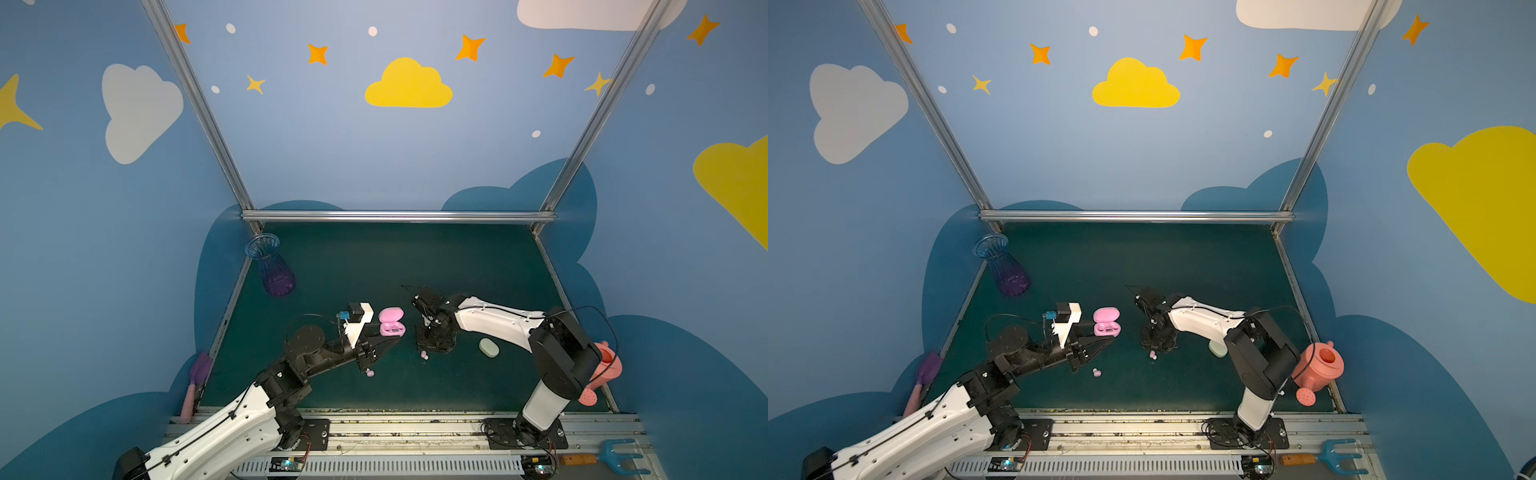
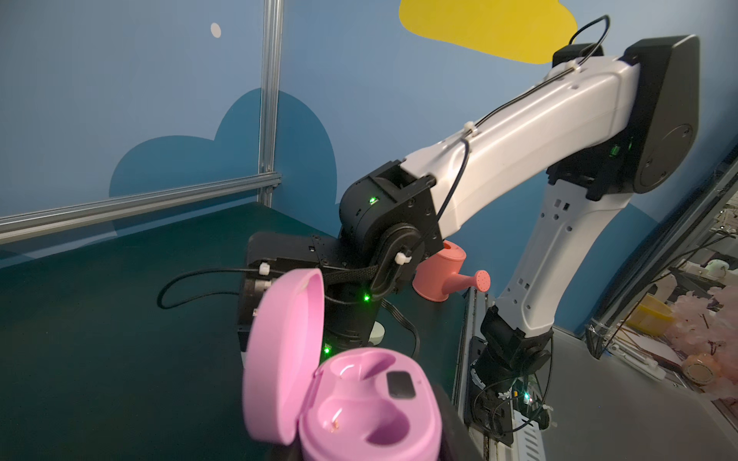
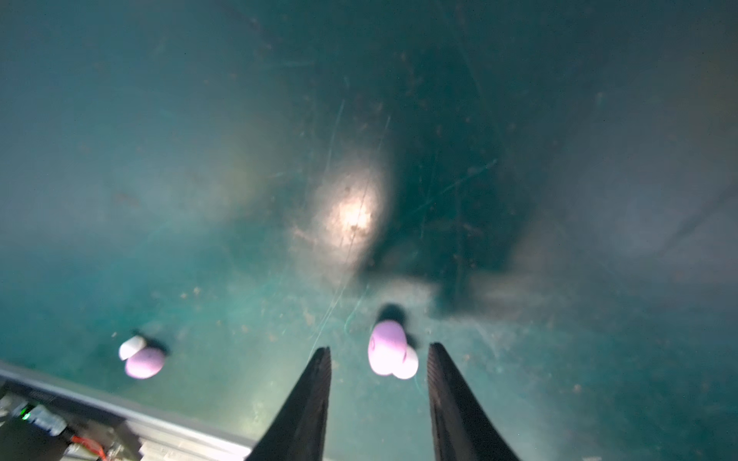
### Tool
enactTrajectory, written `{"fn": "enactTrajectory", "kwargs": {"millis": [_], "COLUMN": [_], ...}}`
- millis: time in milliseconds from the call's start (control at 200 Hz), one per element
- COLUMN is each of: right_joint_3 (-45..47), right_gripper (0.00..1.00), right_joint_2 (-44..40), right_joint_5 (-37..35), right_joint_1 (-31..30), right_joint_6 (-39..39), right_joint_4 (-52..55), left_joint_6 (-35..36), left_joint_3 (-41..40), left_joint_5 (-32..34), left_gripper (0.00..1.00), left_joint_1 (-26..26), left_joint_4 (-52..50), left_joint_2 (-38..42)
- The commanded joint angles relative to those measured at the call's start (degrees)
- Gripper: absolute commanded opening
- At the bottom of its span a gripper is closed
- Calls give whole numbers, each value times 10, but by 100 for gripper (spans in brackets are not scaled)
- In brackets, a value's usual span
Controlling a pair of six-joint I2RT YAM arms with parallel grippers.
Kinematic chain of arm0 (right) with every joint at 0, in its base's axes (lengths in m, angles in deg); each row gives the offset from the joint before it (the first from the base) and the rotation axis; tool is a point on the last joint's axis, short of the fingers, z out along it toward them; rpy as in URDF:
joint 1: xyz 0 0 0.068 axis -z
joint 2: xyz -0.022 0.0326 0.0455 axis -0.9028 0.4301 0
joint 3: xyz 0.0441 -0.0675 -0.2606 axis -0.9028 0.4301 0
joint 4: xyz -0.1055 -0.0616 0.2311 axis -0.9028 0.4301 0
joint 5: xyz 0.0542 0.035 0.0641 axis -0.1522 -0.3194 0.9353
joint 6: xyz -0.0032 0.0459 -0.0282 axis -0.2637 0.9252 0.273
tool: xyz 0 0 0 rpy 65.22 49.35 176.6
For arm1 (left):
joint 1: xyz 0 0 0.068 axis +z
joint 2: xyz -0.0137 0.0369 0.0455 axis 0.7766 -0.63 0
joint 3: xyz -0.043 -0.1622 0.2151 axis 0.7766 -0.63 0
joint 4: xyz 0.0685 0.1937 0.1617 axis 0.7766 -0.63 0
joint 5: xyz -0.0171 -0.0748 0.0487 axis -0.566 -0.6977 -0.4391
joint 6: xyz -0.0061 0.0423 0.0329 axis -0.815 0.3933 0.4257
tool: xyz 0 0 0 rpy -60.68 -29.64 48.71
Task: Insert wireless bluetooth earbuds into charging case
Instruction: Pick up the wireless bluetooth earbud from the bottom-center of the table.
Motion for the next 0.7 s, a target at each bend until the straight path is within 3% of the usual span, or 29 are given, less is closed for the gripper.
{"fn": "enactTrajectory", "kwargs": {"millis": [0, 691], "right_joint_3": [-14, -48], "right_gripper": [36, 30], "right_joint_2": [15, 67], "right_joint_5": [-12, 4], "right_joint_1": [-3, -12], "right_joint_6": [12, 22], "right_joint_4": [23, 57], "left_joint_6": [-8, -10], "left_joint_3": [-7, -17], "left_joint_5": [1, 10], "left_gripper": [11, 11], "left_joint_1": [0, -6], "left_joint_4": [-1, 4], "left_joint_2": [12, 29]}}
